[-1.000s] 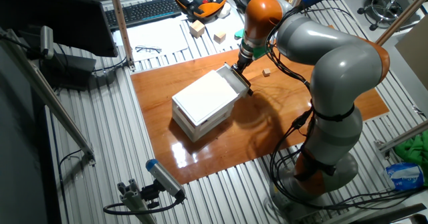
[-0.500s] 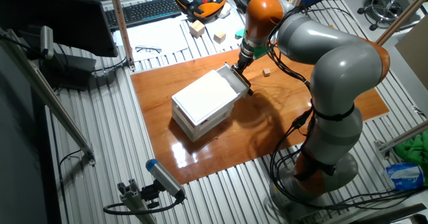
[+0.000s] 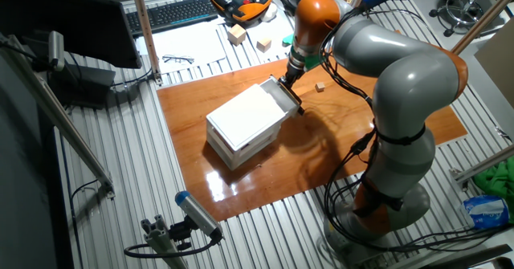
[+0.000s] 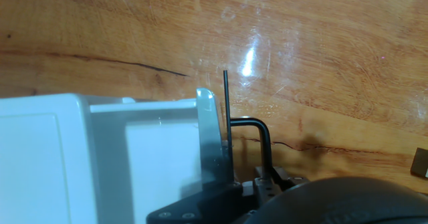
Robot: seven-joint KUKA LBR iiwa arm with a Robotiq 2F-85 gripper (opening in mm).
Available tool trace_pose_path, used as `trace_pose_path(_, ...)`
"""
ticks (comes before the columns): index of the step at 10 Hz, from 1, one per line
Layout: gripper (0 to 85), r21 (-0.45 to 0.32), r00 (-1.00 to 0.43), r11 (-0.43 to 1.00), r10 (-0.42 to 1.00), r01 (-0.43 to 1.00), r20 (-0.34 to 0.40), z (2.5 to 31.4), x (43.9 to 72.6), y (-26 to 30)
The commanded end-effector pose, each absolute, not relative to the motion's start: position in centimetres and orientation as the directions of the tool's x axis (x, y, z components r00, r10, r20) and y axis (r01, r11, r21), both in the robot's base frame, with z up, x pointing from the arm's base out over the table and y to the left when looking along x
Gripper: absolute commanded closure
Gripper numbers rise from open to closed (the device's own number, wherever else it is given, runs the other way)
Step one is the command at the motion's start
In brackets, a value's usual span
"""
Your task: Put things in the drawer
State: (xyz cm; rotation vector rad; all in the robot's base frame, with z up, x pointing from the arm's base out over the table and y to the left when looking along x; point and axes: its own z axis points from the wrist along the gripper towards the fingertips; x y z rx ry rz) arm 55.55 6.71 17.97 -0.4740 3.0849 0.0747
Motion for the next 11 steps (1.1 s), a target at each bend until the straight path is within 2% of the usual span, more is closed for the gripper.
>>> trace_pose_path(1, 85.0, 0.045, -0.953, 0.953, -0.300, -0.301, -0.032, 18.06, 55.57, 6.83)
trace_pose_path(11, 85.0, 0.011, -0.957, 0.958, -0.287, -0.288, -0.039, 18.17, 55.55, 6.91)
